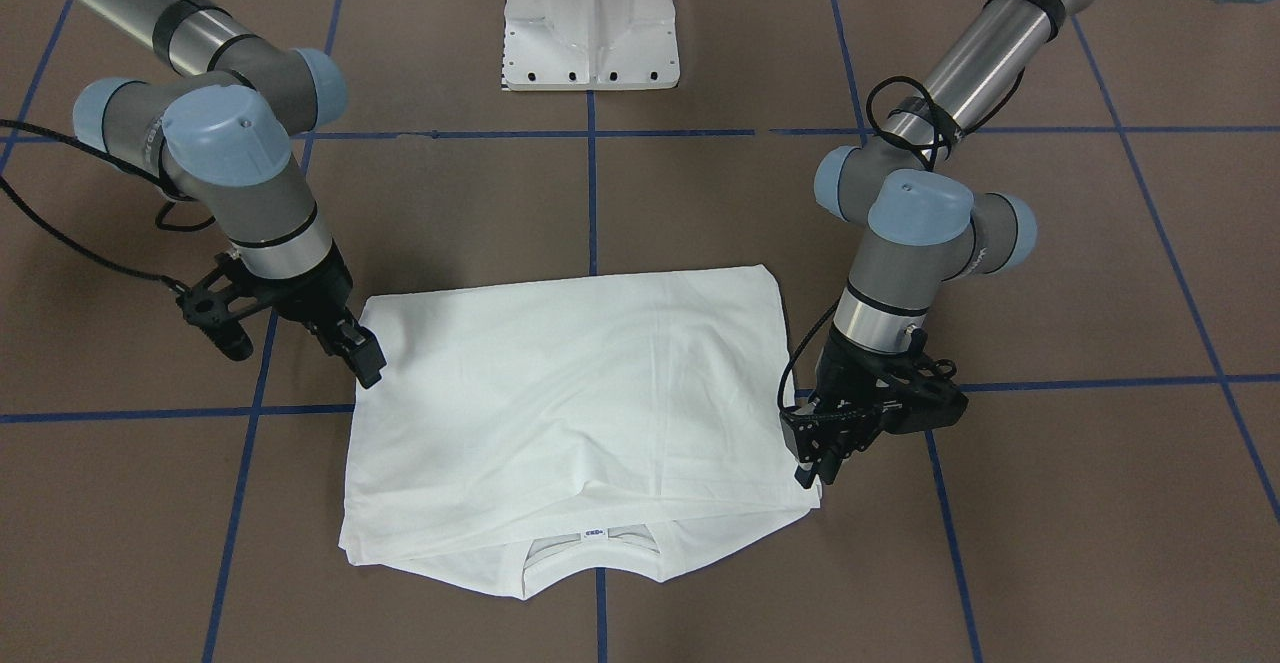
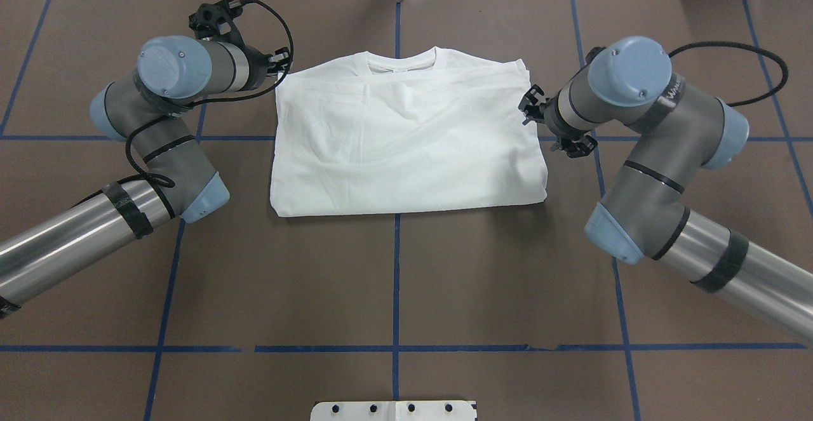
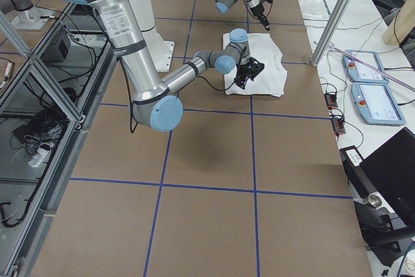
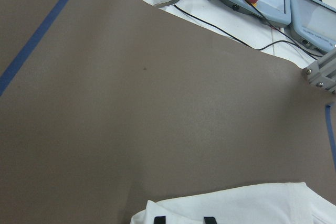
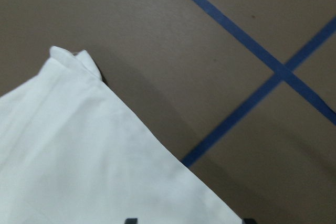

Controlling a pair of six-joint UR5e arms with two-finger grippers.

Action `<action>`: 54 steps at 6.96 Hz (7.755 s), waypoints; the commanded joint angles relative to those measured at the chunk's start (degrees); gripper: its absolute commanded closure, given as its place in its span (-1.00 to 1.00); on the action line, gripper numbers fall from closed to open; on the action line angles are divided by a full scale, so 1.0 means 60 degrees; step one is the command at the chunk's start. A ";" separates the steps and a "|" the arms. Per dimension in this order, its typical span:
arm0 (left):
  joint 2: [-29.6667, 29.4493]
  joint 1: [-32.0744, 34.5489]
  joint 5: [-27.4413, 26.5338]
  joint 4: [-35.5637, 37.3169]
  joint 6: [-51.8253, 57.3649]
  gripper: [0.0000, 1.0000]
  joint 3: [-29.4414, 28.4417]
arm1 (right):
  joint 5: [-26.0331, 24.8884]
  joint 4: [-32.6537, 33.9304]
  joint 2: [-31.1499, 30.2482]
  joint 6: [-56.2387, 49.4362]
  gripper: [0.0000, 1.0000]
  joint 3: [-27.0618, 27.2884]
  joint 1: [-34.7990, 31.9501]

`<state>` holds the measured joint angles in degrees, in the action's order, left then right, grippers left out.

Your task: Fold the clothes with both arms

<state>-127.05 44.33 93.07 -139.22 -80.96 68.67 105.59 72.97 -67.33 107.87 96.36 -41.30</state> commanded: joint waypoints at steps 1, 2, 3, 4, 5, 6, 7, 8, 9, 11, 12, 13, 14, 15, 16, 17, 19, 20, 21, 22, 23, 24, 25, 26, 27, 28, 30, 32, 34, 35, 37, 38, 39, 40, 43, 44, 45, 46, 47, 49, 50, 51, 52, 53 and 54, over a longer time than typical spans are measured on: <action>0.0023 -0.0006 -0.0014 -0.0014 0.0002 0.27 0.0010 | -0.0718 -0.0351 -0.0921 0.1019 -0.52 0.0669 0.0874; 0.0023 -0.0006 -0.0014 -0.0014 0.0017 0.27 0.0010 | -0.0869 -0.1123 -0.1067 0.1354 -0.52 0.0465 0.1095; 0.0038 -0.0006 -0.0014 -0.0014 0.0031 0.27 0.0010 | -0.0885 -0.1494 -0.0880 0.1401 -0.51 0.0028 0.1141; 0.0038 -0.0006 -0.0014 0.0000 0.0031 0.27 0.0010 | -0.0885 -0.1497 -0.0849 0.1373 -0.51 -0.0165 0.1156; 0.0067 -0.0006 -0.0014 -0.0014 0.0031 0.27 0.0010 | -0.1030 -0.1497 -0.0834 0.1387 -0.36 -0.0167 0.1229; 0.0111 -0.0006 0.0001 -0.0014 0.0046 0.27 0.0010 | -0.1017 -0.1497 -0.0849 0.1445 0.99 -0.0095 0.1229; 0.0111 -0.0006 0.0001 -0.0014 0.0046 0.27 0.0010 | -0.1002 -0.1497 -0.0834 0.1446 1.00 -0.0094 0.1244; 0.0111 -0.0006 -0.0014 0.0000 0.0046 0.27 0.0010 | -0.0930 -0.1497 -0.0820 0.1417 1.00 0.0022 0.1201; 0.0096 -0.0021 -0.0014 0.0000 0.0046 0.27 0.0010 | -0.0929 -0.1497 -0.1037 0.1416 1.00 0.0299 0.1186; 0.0067 -0.0021 0.0001 0.0000 0.0031 0.27 0.0025 | -0.0697 -0.1468 -0.1852 0.1475 1.00 0.1495 0.1258; 0.0024 -0.0021 0.0015 0.0000 0.0017 0.27 0.0054 | -0.0651 -0.1410 -0.2802 0.1489 1.00 0.2532 0.1766; 0.0110 -0.0079 0.0044 0.0044 -0.0027 0.27 0.0561 | -0.0636 -0.1380 -0.3682 0.1490 1.00 0.3413 0.2714; 0.0372 -0.0196 0.0117 0.0073 -0.0100 0.27 0.1234 | -0.0621 -0.1380 -0.4590 0.1475 1.00 0.4176 0.3637; 0.0926 -0.0429 0.0872 0.0103 -0.0246 0.25 0.2270 | -0.0621 -0.1380 -0.5237 0.1475 1.00 0.4734 0.4574; 0.1468 -0.0460 0.1938 0.0132 -0.1262 0.23 0.3165 | -0.0534 -0.1395 -0.5649 0.1475 1.00 0.4987 0.5178; 0.1995 -0.0605 0.2427 0.0161 -0.2229 0.14 0.4102 | -0.0026 -0.1395 -0.5886 0.1475 1.00 0.5236 0.5547; 0.2907 -0.1978 0.2404 0.0176 -0.3683 -0.30 0.5222 | 0.0565 -0.1395 -0.5902 0.1475 0.59 0.5500 0.5784; 0.2923 -0.2404 0.2403 0.0176 -0.4284 -0.61 0.5239 | 0.0609 -0.1395 -0.5946 0.1605 -0.98 0.5690 0.5771; 0.2967 -0.2887 0.2374 0.0176 -0.4986 -0.70 0.5181 | 0.0609 -0.1395 -0.6005 0.1723 -1.00 0.5953 0.5596; 0.2909 -0.3255 0.2374 0.0176 -0.5254 -0.70 0.5050 | 0.0609 -0.1395 -0.5904 0.1709 -1.00 0.6144 0.4710; 0.2851 -0.3592 0.2359 0.0176 -0.5300 -0.70 0.4875 | 0.0624 -0.1395 -0.5424 0.1709 -1.00 0.6001 0.3991; 0.2604 -0.3682 0.2359 0.0176 -0.5344 -0.62 0.4467 | 0.0624 -0.1395 -0.4723 0.1680 -1.00 0.5521 0.3244; 0.2587 -0.3683 0.2388 0.0162 -0.5258 -0.48 0.4362 | 0.0609 -0.1380 -0.4136 0.1680 -1.00 0.4907 0.3033; 0.2529 -0.3683 0.2374 0.0161 -0.5228 -0.40 0.4332 | 0.0609 -0.1380 -0.4116 0.1680 -1.00 0.4858 0.2988; 0.2455 -0.3683 0.2359 0.0147 -0.5198 -0.38 0.4128 | 0.0609 -0.1380 -0.4130 0.1695 -1.00 0.4857 0.3002; 0.2440 -0.3669 0.2345 0.0147 -0.5198 -0.25 0.4112 | 0.0609 -0.1380 -0.4130 0.1680 -1.00 0.4872 0.2987; 0.2425 -0.3668 0.1907 0.0132 -0.5184 0.64 0.4111 | 0.0609 -0.1380 -0.4130 0.1695 -1.00 0.4887 0.2943; 0.2367 -0.3639 0.1353 0.0074 -0.5184 1.00 0.4170 | 0.0609 -0.1380 -0.4145 0.1695 -1.00 0.4916 0.2929; 0.2381 -0.3392 0.1275 0.0059 -0.4066 1.00 0.4184 | 0.0624 -0.1380 -0.4130 0.1695 -1.00 0.4931 0.2914; 0.2367 -0.2999 0.1261 0.0088 -0.3737 1.00 0.4141 | 0.0624 -0.1380 -0.4130 0.1695 -1.00 0.4916 0.2928; 0.1975 -0.1610 0.1275 0.0044 -0.1697 1.00 0.3328 | 0.0624 -0.1380 -0.4057 0.1695 -1.00 0.4974 0.2899; 0.0811 -0.1008 0.1290 0.0030 -0.0958 1.00 0.1870 | 0.0624 -0.1380 -0.4042 0.1695 -1.00 0.4960 0.2885; -0.0317 -0.0567 0.1348 -0.0260 -0.0907 1.00 0.0449 | 0.0595 -0.1380 -0.4028 0.1695 -1.00 0.4960 0.2798; -0.0763 -0.0432 0.1305 -0.1670 -0.0892 1.00 -0.0595 | 0.0522 -0.1380 -0.3955 0.1695 -1.00 0.4945 0.2681; -0.2042 -0.0168 0.1043 -0.2400 -0.0687 1.00 -0.2831 | 0.0260 -0.1380 -0.3545 0.1738 -1.00 0.4800 0.2533; -0.2260 -0.0095 0.1026 -0.2445 -0.0672 1.00 -0.3049 | -0.0119 -0.1366 -0.3167 0.1913 -1.00 0.4610 0.2504; -0.2625 -0.0051 0.1026 -0.2721 -0.0657 1.00 -0.3719 | -0.0196 -0.1380 -0.3091 0.1929 -1.00 0.4536 0.2547; -0.2643 0.0080 0.1041 -0.2840 -0.0643 1.00 -0.3856 | -0.0356 -0.1380 -0.3032 0.1929 -1.00 0.4521 0.2649; -0.2657 0.0140 0.1070 -0.2841 -0.0643 0.28 -0.3872 | -0.0459 -0.1351 -0.2857 0.1929 -1.00 0.4332 0.2853; -0.2571 0.0169 0.1099 -0.2827 -0.0744 -0.32 -0.3378 | -0.0678 -0.1351 -0.2812 0.1929 -1.00 0.3908 0.3118; -0.2207 0.0198 0.1143 -0.2769 -0.0760 -0.33 -0.2634 | -0.1144 -0.1351 -0.2783 0.1929 -1.00 0.3615 0.3322; -0.2000 0.0199 0.1259 -0.2739 -0.1151 -0.33 -0.2293 | -0.1482 -0.1336 -0.2507 0.1929 -1.00 0.3134 0.3440; -0.1984 0.0199 0.1304 -0.2739 -0.1213 -0.33 -0.2232 | -0.1558 -0.1278 -0.2171 0.1929 -1.00 0.2766 0.3514; -0.1984 0.0199 0.1304 -0.2739 -0.1214 -0.33 -0.2231 | -0.1733 -0.0465 -0.1935 0.1929 -0.99 0.2777 0.3747; -0.1984 0.0199 0.1304 -0.2739 -0.1214 -0.33 -0.2231 | -0.2083 0.0268 -0.1643 0.1944 -0.99 0.2806 0.3937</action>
<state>-139.02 45.52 100.84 -155.66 -88.13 55.14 95.09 69.88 -79.14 119.47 113.37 -19.00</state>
